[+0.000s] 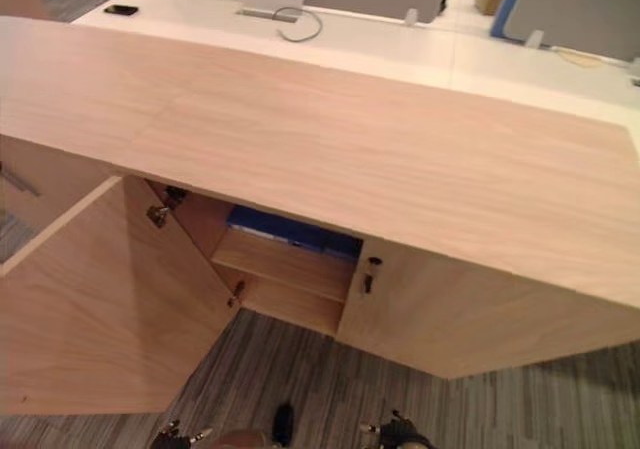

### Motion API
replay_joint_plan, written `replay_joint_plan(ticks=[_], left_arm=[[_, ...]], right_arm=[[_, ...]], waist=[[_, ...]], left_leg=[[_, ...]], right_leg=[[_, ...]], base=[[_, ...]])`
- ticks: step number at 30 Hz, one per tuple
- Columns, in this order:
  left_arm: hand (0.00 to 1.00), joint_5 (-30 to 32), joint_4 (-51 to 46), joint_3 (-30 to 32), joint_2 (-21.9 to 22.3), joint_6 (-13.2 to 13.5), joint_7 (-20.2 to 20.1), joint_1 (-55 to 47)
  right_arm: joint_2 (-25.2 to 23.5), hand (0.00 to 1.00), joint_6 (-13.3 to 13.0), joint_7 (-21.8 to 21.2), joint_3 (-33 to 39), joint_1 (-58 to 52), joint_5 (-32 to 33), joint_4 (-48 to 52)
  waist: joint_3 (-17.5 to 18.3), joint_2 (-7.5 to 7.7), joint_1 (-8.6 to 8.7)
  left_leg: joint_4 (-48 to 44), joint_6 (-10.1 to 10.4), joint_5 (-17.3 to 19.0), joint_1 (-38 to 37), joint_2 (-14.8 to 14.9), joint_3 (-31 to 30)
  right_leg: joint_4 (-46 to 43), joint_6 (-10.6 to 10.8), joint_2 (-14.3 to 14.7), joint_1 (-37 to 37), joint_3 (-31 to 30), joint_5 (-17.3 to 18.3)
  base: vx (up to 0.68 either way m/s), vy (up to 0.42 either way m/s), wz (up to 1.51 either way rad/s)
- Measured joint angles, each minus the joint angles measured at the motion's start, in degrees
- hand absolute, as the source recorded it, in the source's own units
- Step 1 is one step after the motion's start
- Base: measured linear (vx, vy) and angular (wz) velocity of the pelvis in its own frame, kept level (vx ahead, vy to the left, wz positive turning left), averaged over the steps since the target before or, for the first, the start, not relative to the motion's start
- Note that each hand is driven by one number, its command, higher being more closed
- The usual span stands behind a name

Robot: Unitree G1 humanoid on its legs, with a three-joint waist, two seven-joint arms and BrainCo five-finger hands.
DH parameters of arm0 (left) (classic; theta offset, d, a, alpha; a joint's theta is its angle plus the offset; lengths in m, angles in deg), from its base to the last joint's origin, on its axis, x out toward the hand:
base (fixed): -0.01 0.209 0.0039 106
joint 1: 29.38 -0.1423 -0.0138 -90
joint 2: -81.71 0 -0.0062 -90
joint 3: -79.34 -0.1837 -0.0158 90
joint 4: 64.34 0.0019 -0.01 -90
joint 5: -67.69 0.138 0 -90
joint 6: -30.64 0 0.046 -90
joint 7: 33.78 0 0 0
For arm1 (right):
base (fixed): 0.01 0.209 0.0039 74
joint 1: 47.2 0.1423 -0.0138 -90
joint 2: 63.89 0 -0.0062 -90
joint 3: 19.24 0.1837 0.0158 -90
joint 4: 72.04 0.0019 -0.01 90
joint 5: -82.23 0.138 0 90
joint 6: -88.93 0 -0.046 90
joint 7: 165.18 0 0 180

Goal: Walk over to the cabinet, pick up the folder, carry it to the office cabinet, place the folder inside the office cabinet, then close the office cabinet door

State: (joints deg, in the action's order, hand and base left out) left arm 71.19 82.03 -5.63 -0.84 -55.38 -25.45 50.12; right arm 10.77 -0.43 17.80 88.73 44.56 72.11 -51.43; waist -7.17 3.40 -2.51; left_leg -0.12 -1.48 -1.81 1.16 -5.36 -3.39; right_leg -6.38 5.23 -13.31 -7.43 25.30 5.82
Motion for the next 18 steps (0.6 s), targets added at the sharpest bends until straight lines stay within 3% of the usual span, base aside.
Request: replay_joint_plan(ticks=[5,8,10,11,13,15,18], left_arm=[[0.0,1.7,0.0,-2.7,-0.9,0.0,-1.1,-0.2],[0.0,3.1,0.0,-3.9,-1.0,0.1,-1.4,-0.2],[0.0,3.3,0.2,-4.7,-1.3,0.2,-1.5,0.3],[0.0,3.3,0.2,-4.7,-1.2,0.2,-1.5,0.3],[0.0,3.3,0.3,-4.5,-1.2,0.2,-1.4,0.3],[0.0,3.5,0.2,-4.1,-1.1,0.3,-1.0,0.1],[0.0,3.5,0.1,-2.8,-0.8,0.2,-0.7,-0.4]], right_arm=[[-0.3,0.0,-0.1,0.0,-1.7,0.3,0.0,0.0],[0.5,0.0,-0.1,0.0,-1.8,1.1,-0.1,0.4],[0.6,0.0,-0.1,0.0,-1.8,0.7,-0.1,2.4],[0.5,0.0,-0.1,-0.1,-1.7,0.8,-0.1,2.5],[0.4,0.0,-0.1,-0.1,-1.4,0.7,-0.1,2.6],[0.2,0.0,0.0,-0.3,-1.3,0.6,-0.1,2.2],[0.2,0.0,0.1,-0.4,-1.7,0.1,-0.1,1.1]], waist=[[0.1,-0.13,0.27],[-0.6,-1.13,1.83],[-0.9,-1.71,2.4],[-1.0,-1.78,2.35],[-0.9,-1.7,2.22],[-0.6,-1.48,2.27],[1.2,-0.63,2.08]], left_leg=[[3.2,-0.1,-1.6,-2.2,0.5,-0.6],[2.0,-0.5,-1.9,-2.2,0.4,-3.6],[1.1,-1.3,-1.4,-2.2,0.2,-7.5],[0.9,-1.2,-1.3,-2.2,0.1,-8.4],[0.9,-1.4,-1.1,-2.1,-0.4,-10.6],[1.3,-1.3,-1.0,-1.7,-1.2,-12.3],[0.2,-0.3,-1.3,0.4,-1.6,-13.1]], right_leg=[[-1.5,0.4,0.2,-0.3,0.1,-1.5],[-14.2,0.4,-2.5,4.1,0.5,-1.5],[-24.7,-0.4,-4.9,8.6,-4.5,0.7],[-25.2,-0.1,-5.0,8.9,-6.0,1.2],[-23.1,0.5,-4.9,9.0,-10.9,1.8],[-14.9,3.9,-3.8,6.9,-14.6,2.1],[-7.1,2.7,-0.9,6.0,-14.1,1.3]], base=[[0.0,-0.003,0.06],[-0.08,0.053,0.36],[-0.1,0.034,0.8],[-0.1,0.001,0.91],[-0.1,-0.033,0.73],[-0.12,-0.146,0.82],[-0.04,-0.224,0.63]])
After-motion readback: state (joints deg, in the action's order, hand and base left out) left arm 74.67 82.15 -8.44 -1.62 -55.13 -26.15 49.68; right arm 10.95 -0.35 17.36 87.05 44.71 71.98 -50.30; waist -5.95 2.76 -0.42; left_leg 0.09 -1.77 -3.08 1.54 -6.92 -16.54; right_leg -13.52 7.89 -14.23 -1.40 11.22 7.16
